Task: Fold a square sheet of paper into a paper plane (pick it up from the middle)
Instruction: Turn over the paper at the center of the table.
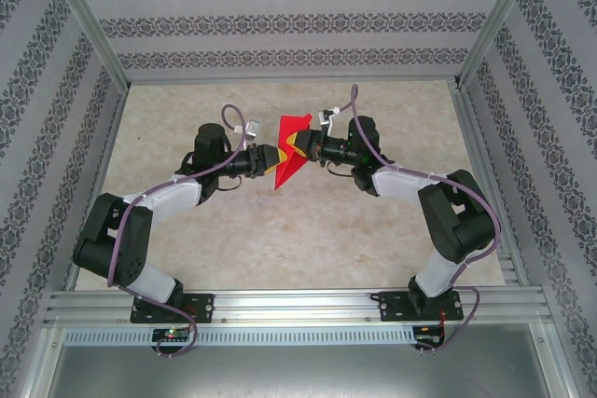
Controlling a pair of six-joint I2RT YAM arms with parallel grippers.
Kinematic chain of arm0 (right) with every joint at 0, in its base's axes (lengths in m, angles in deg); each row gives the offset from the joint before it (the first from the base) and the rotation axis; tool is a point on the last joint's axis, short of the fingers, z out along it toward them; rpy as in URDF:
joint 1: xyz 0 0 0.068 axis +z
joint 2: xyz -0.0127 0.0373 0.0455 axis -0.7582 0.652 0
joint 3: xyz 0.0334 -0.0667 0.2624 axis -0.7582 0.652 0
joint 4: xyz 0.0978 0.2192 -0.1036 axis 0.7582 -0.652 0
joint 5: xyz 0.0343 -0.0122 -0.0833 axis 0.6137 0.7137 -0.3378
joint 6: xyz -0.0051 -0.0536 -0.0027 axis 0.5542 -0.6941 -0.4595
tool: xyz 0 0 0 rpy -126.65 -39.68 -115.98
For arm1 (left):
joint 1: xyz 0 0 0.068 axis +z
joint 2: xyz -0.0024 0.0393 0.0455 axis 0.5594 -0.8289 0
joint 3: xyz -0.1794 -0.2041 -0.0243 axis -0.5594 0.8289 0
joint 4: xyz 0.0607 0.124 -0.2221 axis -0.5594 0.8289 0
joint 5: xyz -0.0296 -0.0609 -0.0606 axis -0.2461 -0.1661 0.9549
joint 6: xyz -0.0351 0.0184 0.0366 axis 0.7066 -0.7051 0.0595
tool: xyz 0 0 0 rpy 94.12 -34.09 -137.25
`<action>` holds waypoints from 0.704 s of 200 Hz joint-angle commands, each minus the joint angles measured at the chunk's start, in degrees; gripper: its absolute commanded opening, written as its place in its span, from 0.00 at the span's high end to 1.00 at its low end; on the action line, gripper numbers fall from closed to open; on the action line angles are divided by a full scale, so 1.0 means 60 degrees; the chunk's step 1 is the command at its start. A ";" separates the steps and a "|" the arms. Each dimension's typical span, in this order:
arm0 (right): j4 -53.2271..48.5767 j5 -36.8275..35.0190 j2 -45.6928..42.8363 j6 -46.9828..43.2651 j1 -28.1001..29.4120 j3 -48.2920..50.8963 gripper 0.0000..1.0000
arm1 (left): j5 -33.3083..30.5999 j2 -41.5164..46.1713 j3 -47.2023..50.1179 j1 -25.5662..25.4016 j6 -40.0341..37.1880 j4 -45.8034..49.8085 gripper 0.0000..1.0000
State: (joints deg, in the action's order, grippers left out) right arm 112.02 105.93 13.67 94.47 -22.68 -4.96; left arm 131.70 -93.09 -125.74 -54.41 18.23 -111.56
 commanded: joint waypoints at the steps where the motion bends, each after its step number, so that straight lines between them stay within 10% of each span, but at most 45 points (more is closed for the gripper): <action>1: 0.0016 0.0108 0.0038 -0.0130 0.0063 -0.0273 0.91 | 0.0002 0.0272 -0.0242 -0.0038 -0.0374 -0.0298 0.78; 43: -0.1009 -0.0059 -0.0200 -0.0595 -0.0025 -0.0391 0.83 | 0.0004 0.0321 -0.0370 -0.0033 -0.0631 -0.0245 0.90; 83: -0.3547 -0.1199 -0.1364 -0.2152 -0.0513 -0.0336 0.44 | -0.0543 0.0430 -0.1010 -0.0038 -0.2223 0.2104 0.93; 141: -0.8284 -0.5166 -0.3922 -0.4359 -0.0788 -0.0189 0.17 | -0.5749 0.0626 -0.3042 -0.0646 -0.5393 0.8428 0.92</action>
State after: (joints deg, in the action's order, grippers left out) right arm 76.37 88.42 -4.78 75.92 -27.48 -6.07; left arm 116.24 -90.44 -137.98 -55.62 -2.47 -81.92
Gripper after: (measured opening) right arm 0.799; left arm 0.078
